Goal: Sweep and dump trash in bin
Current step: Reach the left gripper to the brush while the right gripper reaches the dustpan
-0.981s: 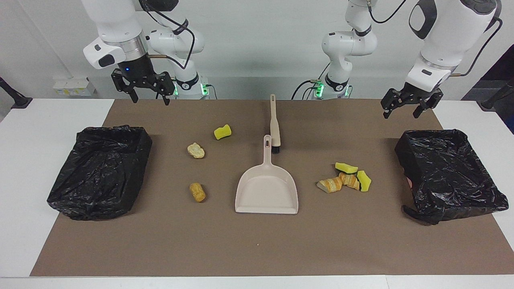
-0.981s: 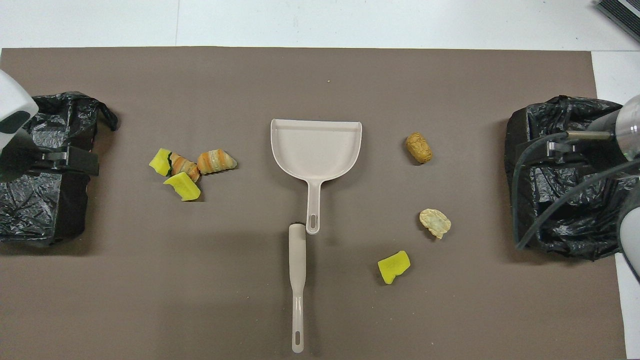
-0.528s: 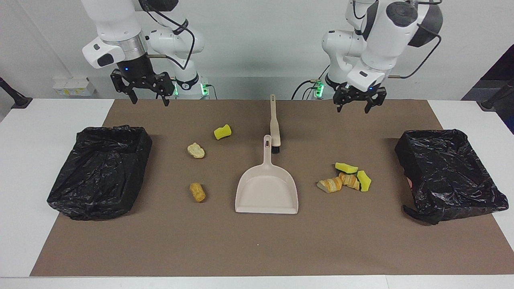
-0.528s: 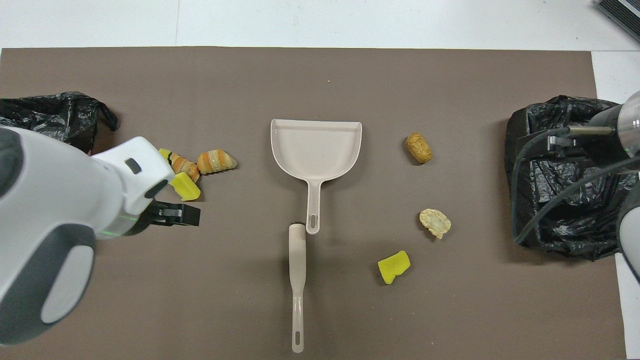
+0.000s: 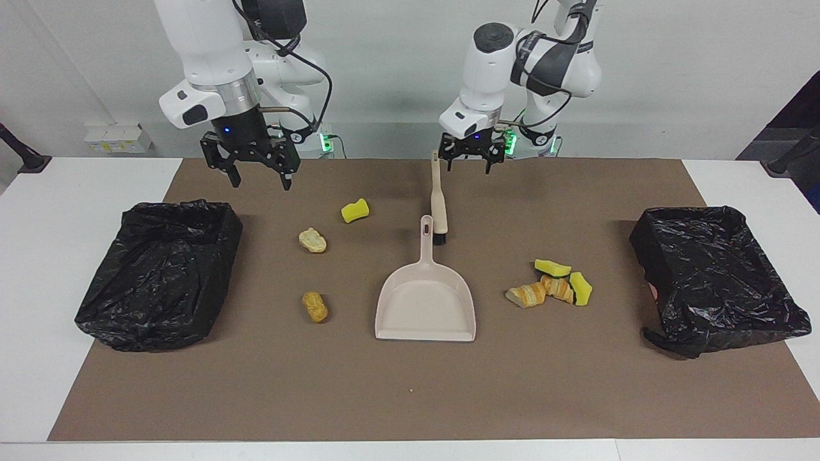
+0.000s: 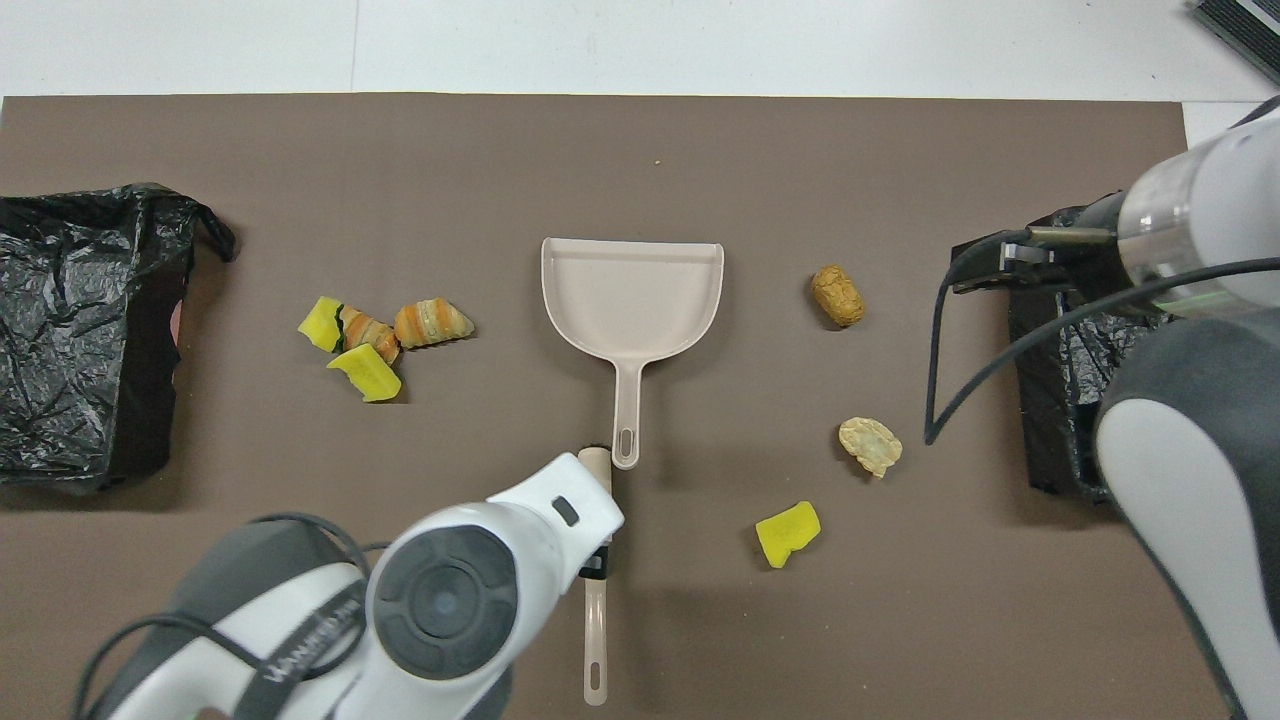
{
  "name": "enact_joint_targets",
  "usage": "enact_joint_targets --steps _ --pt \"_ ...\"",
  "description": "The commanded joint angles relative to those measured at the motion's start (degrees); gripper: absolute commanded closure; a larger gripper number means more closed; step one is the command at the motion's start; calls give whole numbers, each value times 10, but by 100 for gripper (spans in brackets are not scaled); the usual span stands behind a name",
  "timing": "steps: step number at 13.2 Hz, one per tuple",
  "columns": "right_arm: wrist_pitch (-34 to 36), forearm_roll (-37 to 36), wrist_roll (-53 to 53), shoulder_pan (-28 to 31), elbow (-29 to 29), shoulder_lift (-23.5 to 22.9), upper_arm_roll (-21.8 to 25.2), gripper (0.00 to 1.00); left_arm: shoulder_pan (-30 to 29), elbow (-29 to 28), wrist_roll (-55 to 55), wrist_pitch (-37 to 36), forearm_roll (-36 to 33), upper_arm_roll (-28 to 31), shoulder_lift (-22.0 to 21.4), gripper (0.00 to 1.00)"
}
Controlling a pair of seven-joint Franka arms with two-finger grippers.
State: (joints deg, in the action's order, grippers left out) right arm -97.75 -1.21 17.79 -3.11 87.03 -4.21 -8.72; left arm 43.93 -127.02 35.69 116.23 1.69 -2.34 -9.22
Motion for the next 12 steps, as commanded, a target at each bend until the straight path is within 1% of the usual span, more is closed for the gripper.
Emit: enact_joint_targets --steps 1,2,3,4,5,7,9,10,11,12 --pt "-43 -3 41 -32 2 -27 2 0 63 -45 54 81 5 13 39 0" --pt "-56 -13 53 -45 1 -42 2 0 79 -74 70 115 6 12 37 0" --pt "-73 -40 67 -68 0 -59 1 0 98 -89 90 136 6 12 36 0" --pt "-82 -59 85 -91 0 -75 1 0 112 -100 103 139 6 13 36 0" --pt "-86 -71 106 -111 -2 -95 2 0 108 -110 96 144 6 13 36 0" --pt "-101 -76 138 -137 -2 -109 1 0 113 -139 94 144 6 13 21 0" --pt "-103 -67 145 -146 -2 -113 0 0 113 -139 92 145 7 13 21 1" --pt "-106 -69 151 -160 -1 -117 0 0 110 -139 91 145 6 14 22 33" --pt "-120 -70 153 -174 -1 -127 0 0 107 -133 91 145 7 14 25 59" --pt "-129 -65 164 -191 0 -138 0 0 106 -132 91 145 6 15 28 77"
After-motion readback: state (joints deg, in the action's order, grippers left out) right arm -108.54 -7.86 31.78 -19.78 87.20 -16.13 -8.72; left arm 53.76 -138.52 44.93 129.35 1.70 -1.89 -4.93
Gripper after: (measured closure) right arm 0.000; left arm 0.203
